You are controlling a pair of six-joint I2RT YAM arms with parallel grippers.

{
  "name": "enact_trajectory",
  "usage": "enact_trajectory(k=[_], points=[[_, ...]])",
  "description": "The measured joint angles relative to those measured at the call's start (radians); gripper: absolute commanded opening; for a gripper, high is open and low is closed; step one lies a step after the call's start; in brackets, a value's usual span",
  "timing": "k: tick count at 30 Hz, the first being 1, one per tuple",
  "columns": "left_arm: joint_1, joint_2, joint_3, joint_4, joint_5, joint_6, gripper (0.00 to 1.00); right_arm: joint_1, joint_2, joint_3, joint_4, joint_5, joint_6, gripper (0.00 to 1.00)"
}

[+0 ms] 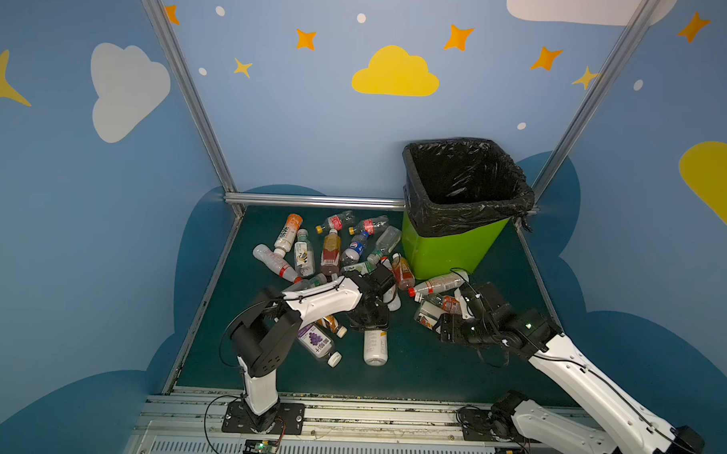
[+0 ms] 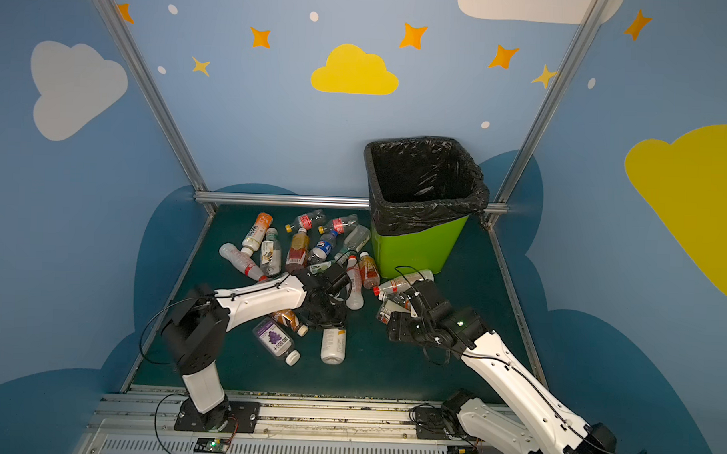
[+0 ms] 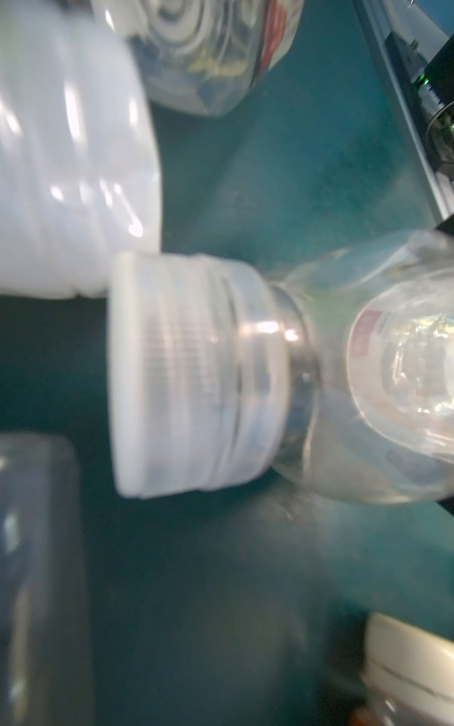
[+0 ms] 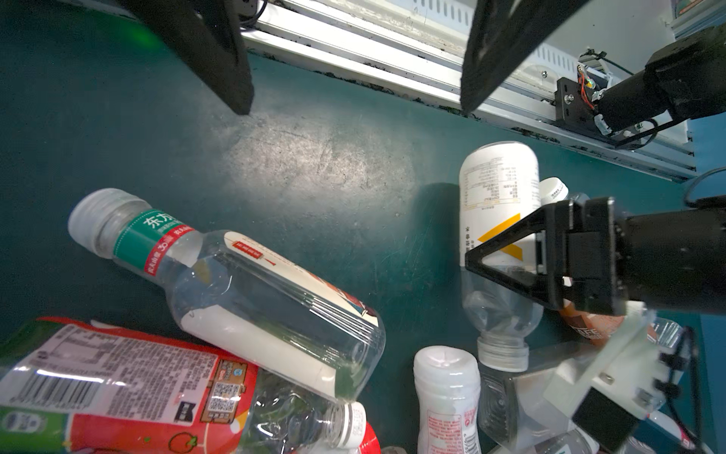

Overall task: Throw the plastic bottles in the bin
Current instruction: 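Lift the yellow-V-label bottle over the bin and open the left gripper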

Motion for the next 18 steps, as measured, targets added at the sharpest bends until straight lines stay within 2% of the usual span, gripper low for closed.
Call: enact_trajectory(k=[5,11,13,15,17,18], points=[[0.095,-0.132,0.022,-0.055,-0.004,-0.009,0.62,0.000,0.017,0.000,0.003,-0.003,-0.011,0.83],[0.247,-0.207,0.212,-0.039,-0.010,-0.016,0.62,-0.001,0.065,0.026,0.004,-0.005,-0.025,0.83],[0.267,-0.183,0.344,-0.008,-0.001,-0.008,0.61,-0.002,0.084,0.050,0.004,-0.005,-0.032,0.83],[0.270,-0.106,0.544,0.040,0.027,0.002,0.61,-0.003,0.106,0.079,0.005,-0.006,-0.039,0.84],[0.262,0.045,0.850,0.103,0.060,0.013,0.62,-0.004,0.139,0.117,0.005,-0.011,-0.050,0.83],[0.254,0.133,1.014,0.140,0.069,0.021,0.66,-0.004,0.156,0.135,0.005,-0.014,-0.055,0.83]])
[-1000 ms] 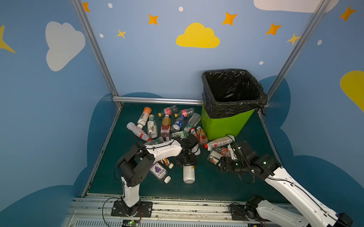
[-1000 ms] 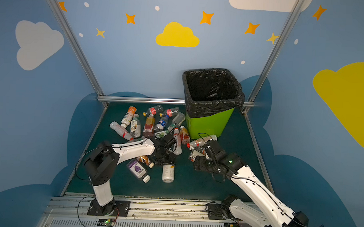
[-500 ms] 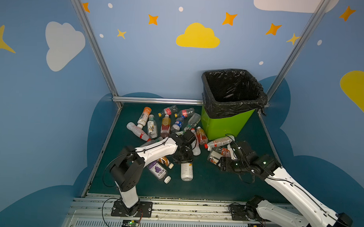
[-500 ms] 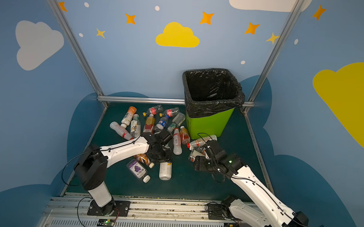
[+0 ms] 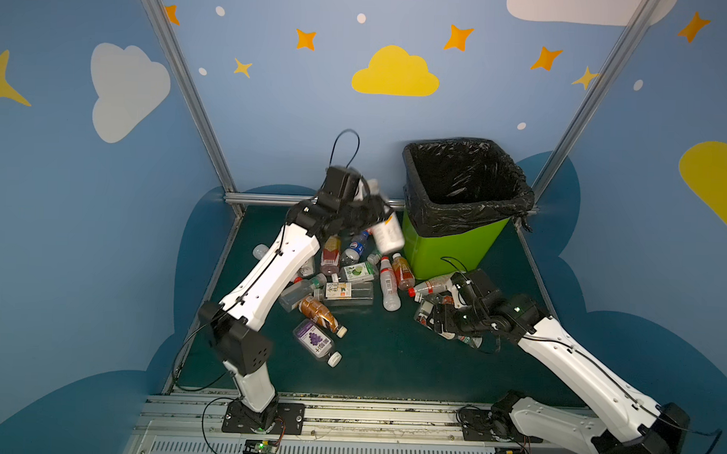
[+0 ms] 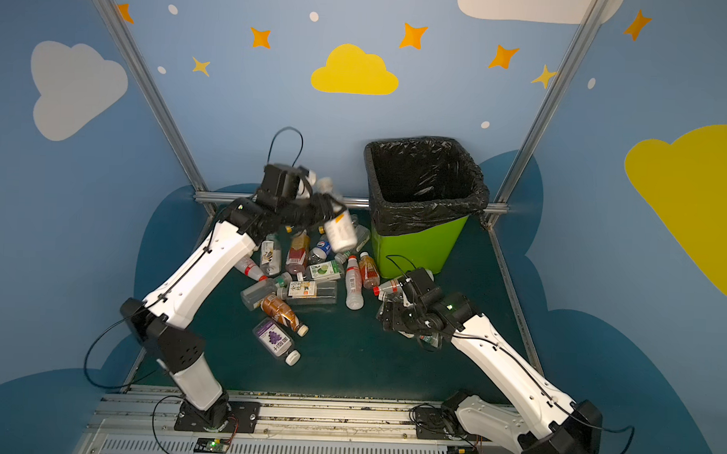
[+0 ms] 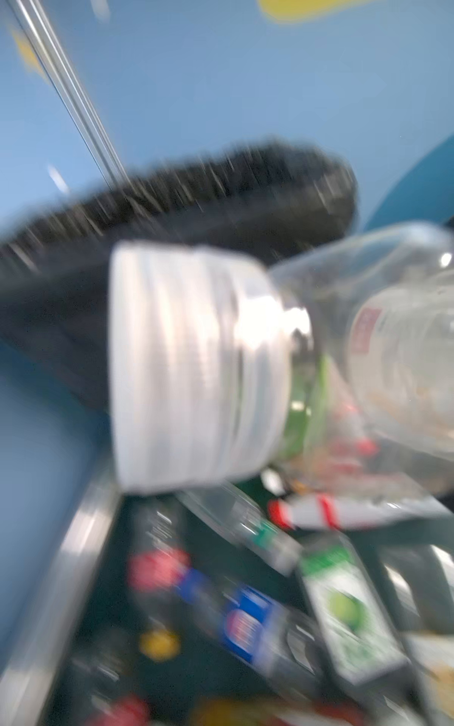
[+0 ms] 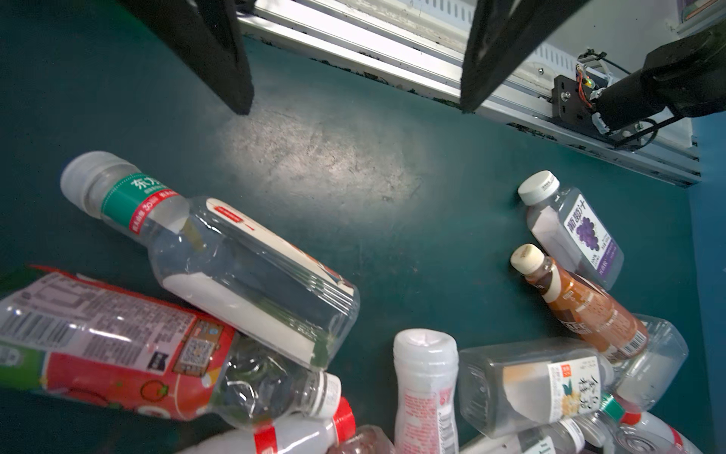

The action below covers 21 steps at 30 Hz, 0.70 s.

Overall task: Throw the plastic bottles in the bin
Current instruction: 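Lift the yellow-V-label bottle over the bin and open the left gripper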

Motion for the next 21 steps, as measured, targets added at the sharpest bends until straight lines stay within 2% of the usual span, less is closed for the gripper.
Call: enact_trajectory(k=[1,3,4,6,8,10,14,17,21], points=[[-0.012,0.109,0.187,0.045,0.005,0.006,0.74,-0.002,0.018,0.019,0.002,-0.003,-0.006,0.83],[-0.035,0.335,0.540,0.137,0.005,0.001,0.95,-0.004,0.053,0.052,0.003,-0.008,-0.016,0.84],[-0.043,0.434,0.661,0.222,0.001,-0.022,1.00,-0.005,0.069,0.068,0.003,-0.009,-0.019,0.84],[-0.058,0.480,0.627,0.315,-0.019,-0.045,1.00,-0.007,0.091,0.090,0.009,-0.011,-0.025,0.83],[-0.063,0.483,0.542,0.334,-0.044,-0.035,1.00,-0.011,0.100,0.094,0.019,-0.014,-0.025,0.83],[-0.062,0.492,0.537,0.307,-0.066,0.000,1.00,-0.016,0.100,0.094,0.021,-0.014,-0.023,0.83],[-0.052,0.449,0.620,0.148,-0.090,0.109,1.00,-0.025,0.096,0.094,0.034,-0.004,-0.017,0.84],[-0.051,0.294,0.557,0.039,-0.133,0.197,1.00,-0.034,0.078,0.090,0.041,0.014,-0.024,0.84],[-0.047,-0.020,0.293,-0.034,-0.193,0.279,1.00,-0.062,0.044,0.077,0.038,0.033,-0.065,0.84]])
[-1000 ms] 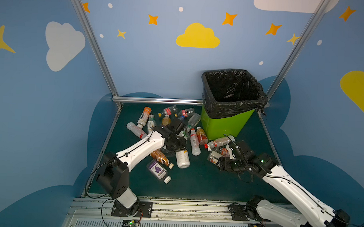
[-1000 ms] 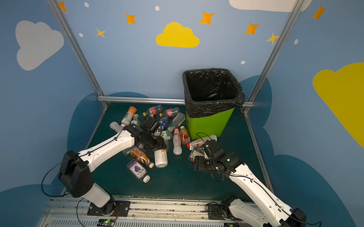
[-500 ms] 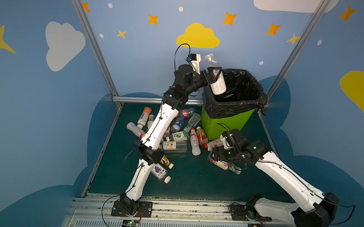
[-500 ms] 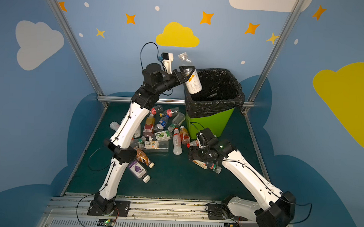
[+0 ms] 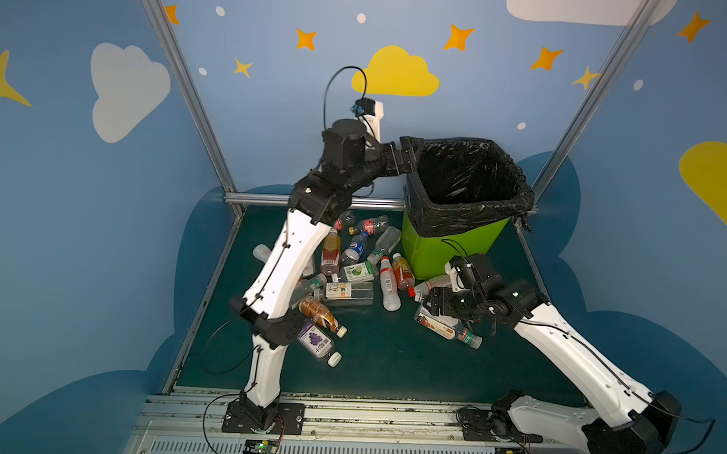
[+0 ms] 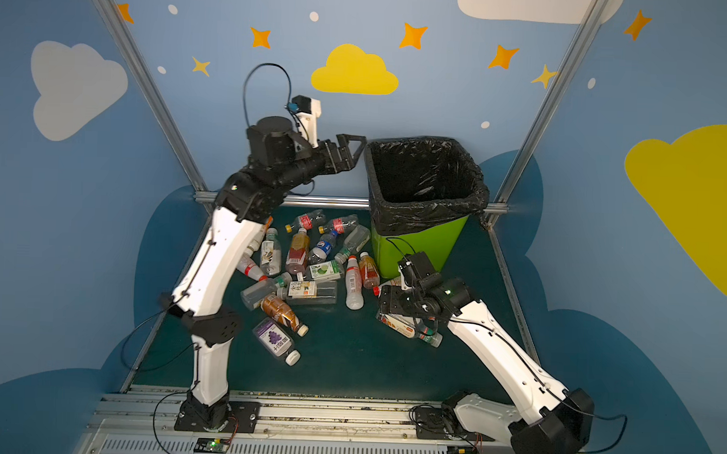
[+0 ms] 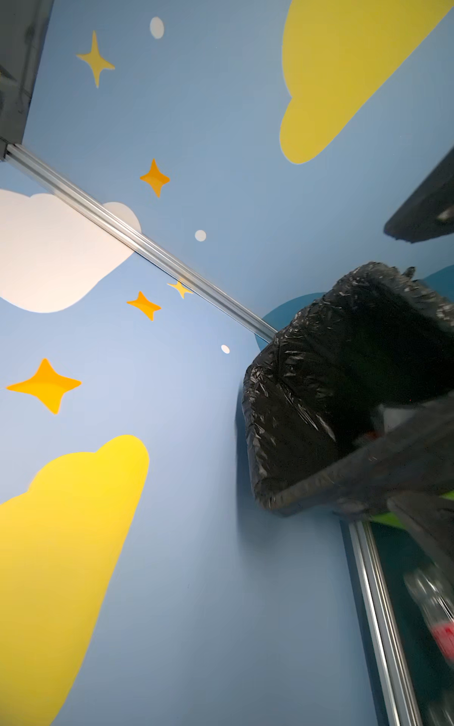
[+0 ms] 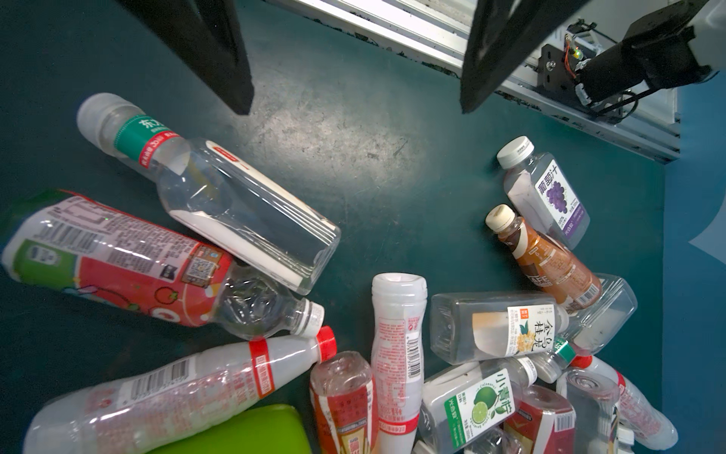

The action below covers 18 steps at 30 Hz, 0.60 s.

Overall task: Throw the plastic bottles in the bin
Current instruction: 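Lift the yellow-V-label bottle over the bin and open the left gripper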

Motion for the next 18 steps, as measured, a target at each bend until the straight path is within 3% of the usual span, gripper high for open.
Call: enact_trajectory(k=[7,13,18], points=[[0.090,-0.361,-0.555,-0.092,-0.034,0.008,1.00,-0.019,0.010,-0.079,-0.032,0.038,-0.101,0.86],[0.107,-0.450,-1.093,-0.126,0.005,-0.072,1.00,-0.024,0.082,-0.092,-0.050,0.069,-0.155,0.90],[0.107,-0.559,-1.355,-0.133,0.034,-0.150,1.00,-0.035,0.180,-0.083,-0.054,0.100,-0.187,0.94]])
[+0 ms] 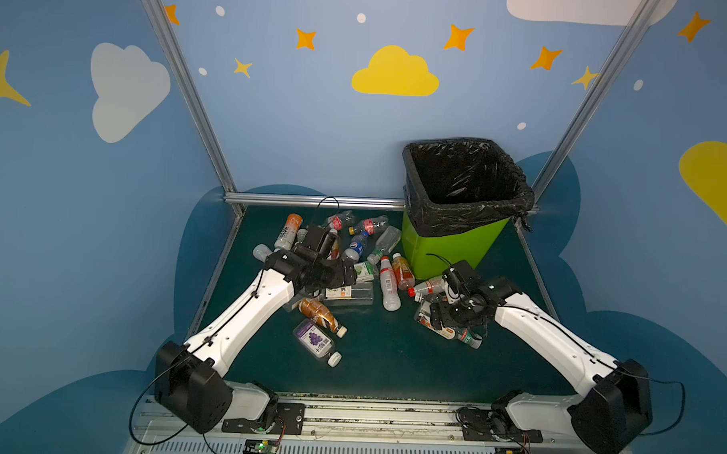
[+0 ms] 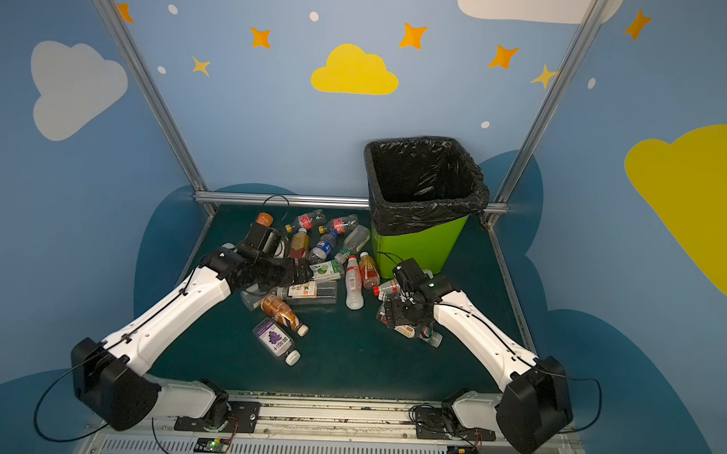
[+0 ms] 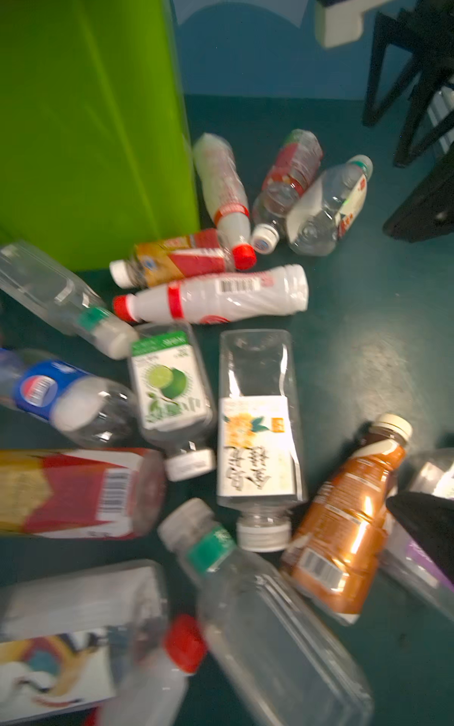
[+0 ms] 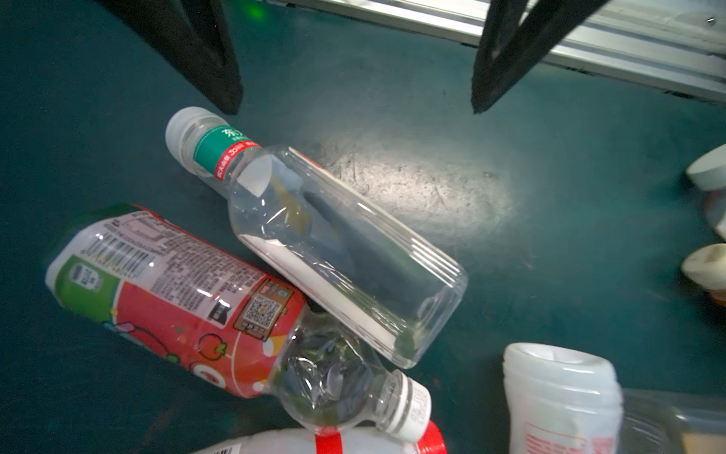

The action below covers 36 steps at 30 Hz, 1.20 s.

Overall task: Throw the plastic bottles in the bin
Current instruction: 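Grasp a clear green-cap bottle with right gripper while left arm returns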

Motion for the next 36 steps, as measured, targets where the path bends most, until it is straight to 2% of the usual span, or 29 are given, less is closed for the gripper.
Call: enact_trajectory(k=[6,23,30,36], points=[[0.006,-0.094,-0.040,0.011,0.011,-0.023,1.00,-0.041,0.097,0.013,0.005,0.027,-0.041,0.95],[0.101,-0.123,-0.041,0.001,0.028,0.009,1.00,-0.073,0.227,0.017,0.076,-0.011,-0.062,0.96],[0.136,-0.144,-0.045,-0.018,0.042,0.031,1.00,-0.069,0.248,0.017,0.100,-0.118,-0.016,0.95],[0.161,-0.157,-0.073,-0.023,0.075,0.042,1.00,-0.009,0.249,0.018,0.113,-0.192,0.037,0.94]])
